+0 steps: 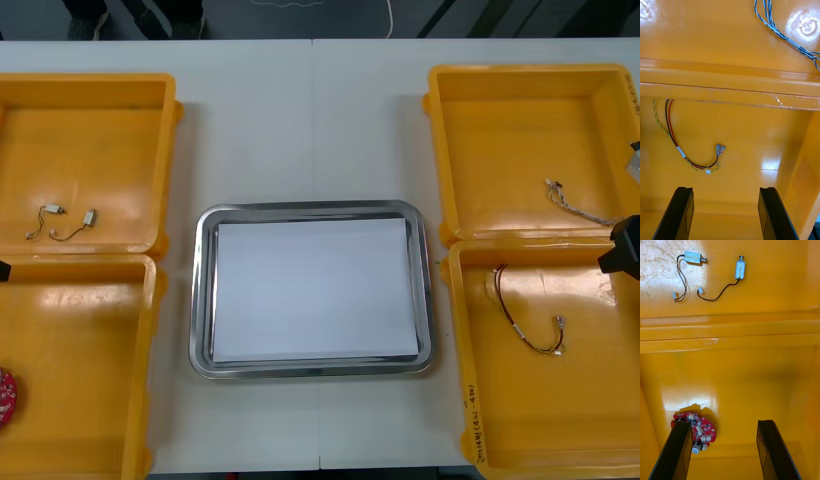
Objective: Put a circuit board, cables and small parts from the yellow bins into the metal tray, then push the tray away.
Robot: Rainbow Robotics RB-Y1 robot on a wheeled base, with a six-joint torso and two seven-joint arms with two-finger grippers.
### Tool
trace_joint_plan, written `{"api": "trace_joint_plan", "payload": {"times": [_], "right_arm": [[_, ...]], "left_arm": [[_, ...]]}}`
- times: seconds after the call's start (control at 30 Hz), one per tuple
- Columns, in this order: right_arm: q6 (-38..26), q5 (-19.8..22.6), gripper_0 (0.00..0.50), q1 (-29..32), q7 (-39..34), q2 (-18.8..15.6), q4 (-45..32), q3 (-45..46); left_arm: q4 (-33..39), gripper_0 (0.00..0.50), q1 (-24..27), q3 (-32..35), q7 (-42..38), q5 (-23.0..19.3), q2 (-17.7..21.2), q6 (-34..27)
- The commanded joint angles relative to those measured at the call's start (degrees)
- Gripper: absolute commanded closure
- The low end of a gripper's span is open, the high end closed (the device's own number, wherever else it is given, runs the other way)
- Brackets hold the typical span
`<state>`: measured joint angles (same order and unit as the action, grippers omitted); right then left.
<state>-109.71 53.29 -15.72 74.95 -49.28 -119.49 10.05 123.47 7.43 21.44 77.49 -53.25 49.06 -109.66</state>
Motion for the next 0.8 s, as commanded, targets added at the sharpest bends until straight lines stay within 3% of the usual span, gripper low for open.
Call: {"api": "trace_joint_plan", "payload": {"times": [0.03,0.8], "right_arm": [[-0.3,0.2,0.000,-0.4,-3.5,0.2,-1.4,1.8],[-0.3,0.2,0.000,-0.4,-3.5,0.2,-1.4,1.8]], "left_arm": [[1.4,0.000,-0.8,1.7,1.3,-0.4,0.7,-0.3],[1.4,0.000,-0.8,1.7,1.3,-0.4,0.7,-0.3]]}}
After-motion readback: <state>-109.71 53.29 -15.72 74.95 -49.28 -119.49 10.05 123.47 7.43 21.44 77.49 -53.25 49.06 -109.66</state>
